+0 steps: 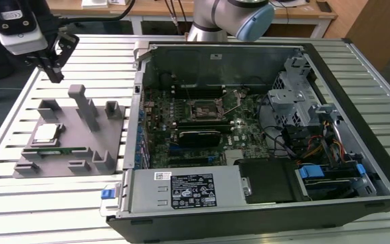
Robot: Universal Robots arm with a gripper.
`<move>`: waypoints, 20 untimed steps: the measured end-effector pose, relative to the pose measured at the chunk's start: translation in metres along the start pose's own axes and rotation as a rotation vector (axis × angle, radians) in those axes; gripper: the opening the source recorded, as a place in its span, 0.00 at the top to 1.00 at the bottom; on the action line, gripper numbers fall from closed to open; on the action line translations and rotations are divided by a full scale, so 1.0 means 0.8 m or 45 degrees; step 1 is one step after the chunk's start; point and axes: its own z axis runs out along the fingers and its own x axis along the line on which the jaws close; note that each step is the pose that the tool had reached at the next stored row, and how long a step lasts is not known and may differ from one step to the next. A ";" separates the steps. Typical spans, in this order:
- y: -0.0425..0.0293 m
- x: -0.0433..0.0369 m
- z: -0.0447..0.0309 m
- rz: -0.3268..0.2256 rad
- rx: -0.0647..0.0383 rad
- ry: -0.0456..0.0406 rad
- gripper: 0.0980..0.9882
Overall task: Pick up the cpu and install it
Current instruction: 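Reach for the cpu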
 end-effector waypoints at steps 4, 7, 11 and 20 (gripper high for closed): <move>-0.0010 0.004 0.0013 0.000 0.000 0.000 0.99; -0.0033 0.008 0.0027 0.000 0.000 0.000 0.99; -0.0067 0.018 0.0053 0.000 0.000 0.000 0.99; -0.0105 0.065 0.0085 0.000 0.000 0.000 0.99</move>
